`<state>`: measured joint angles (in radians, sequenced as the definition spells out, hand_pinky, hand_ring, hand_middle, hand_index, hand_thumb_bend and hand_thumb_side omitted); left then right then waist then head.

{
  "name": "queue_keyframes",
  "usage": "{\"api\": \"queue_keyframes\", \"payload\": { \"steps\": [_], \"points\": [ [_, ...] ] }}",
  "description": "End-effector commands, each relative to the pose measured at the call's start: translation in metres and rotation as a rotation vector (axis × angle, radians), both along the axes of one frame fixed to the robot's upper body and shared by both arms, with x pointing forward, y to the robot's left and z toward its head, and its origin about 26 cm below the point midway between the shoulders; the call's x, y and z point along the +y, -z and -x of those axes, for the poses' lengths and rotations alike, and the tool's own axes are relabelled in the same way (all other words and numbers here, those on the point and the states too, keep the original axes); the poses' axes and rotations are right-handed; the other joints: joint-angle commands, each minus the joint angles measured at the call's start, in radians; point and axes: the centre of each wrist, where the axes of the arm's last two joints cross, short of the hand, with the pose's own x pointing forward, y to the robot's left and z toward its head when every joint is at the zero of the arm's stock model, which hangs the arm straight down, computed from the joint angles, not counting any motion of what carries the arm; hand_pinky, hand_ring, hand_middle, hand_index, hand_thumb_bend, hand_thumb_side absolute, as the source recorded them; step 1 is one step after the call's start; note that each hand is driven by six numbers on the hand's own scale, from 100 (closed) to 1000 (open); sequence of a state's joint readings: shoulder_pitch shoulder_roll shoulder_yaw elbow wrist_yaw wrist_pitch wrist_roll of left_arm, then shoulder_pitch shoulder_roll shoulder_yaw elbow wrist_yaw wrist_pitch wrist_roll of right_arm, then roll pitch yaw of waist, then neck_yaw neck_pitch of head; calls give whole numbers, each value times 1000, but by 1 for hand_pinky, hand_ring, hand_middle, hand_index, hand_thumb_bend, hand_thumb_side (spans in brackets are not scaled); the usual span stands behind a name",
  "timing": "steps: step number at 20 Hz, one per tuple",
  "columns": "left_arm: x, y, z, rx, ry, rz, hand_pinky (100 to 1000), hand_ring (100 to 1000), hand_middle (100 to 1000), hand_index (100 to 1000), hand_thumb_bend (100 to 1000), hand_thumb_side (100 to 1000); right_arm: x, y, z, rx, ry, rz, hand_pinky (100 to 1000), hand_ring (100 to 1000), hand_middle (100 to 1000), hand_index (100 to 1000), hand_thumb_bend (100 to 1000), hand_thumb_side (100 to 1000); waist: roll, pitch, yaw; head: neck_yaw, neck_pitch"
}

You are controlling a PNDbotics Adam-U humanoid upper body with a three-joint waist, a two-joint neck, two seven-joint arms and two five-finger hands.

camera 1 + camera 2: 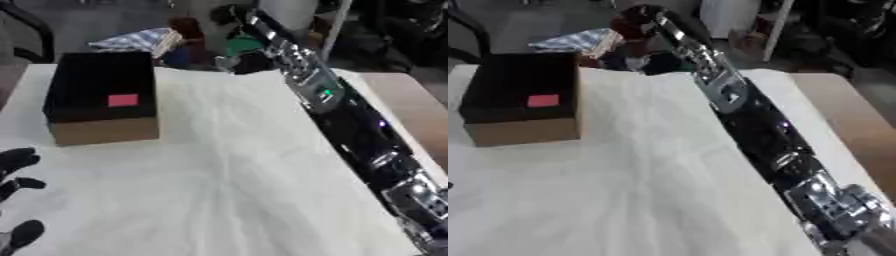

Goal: Pick up objects on the table and place them in the box.

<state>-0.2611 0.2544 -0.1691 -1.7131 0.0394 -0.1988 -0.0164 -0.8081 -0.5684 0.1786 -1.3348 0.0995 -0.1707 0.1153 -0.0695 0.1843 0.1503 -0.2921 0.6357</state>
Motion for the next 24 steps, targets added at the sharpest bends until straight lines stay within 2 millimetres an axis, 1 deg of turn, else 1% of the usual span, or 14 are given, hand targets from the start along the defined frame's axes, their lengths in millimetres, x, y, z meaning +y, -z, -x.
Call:
{"api": "queue_keyframes", "payload": {
  "steps": [1, 4, 6, 10, 16, 24],
  "points": [
    [6, -5, 0, -19, -37, 3, 597, 808, 748, 732, 1000, 483, -14, -25, 23, -62, -3, -35, 701, 847, 783, 854, 336, 205, 11, -11, -15, 27, 15],
    [11, -1, 2, -9, -67, 7, 597, 811, 749, 731, 1000, 491, -24, -17, 40, -47, 5, -71, 699, 848, 782, 854, 318, 214, 19, -9, -45, 42, 21],
    [14, 1, 2, -7, -87, 13, 597, 811, 750, 731, 1000, 489, -31, -12, 49, -35, 21, -82, 699, 849, 782, 854, 313, 220, 22, -8, -56, 57, 25],
    [17, 2, 3, -5, -110, 18, 597, 812, 751, 731, 1000, 493, -44, 5, 60, 6, 71, -102, 697, 852, 781, 854, 288, 248, 29, -10, -79, 81, 44],
    [19, 6, 5, 3, -131, 24, 597, 813, 751, 731, 1000, 480, -56, 24, 65, 54, 127, -123, 695, 853, 780, 854, 271, 273, 32, -16, -96, 103, 78],
    [22, 7, 6, 7, -144, 26, 597, 814, 751, 731, 1000, 482, -65, 39, 69, 81, 168, -157, 693, 855, 777, 851, 252, 288, 35, -17, -110, 133, 90]
  ]
}}
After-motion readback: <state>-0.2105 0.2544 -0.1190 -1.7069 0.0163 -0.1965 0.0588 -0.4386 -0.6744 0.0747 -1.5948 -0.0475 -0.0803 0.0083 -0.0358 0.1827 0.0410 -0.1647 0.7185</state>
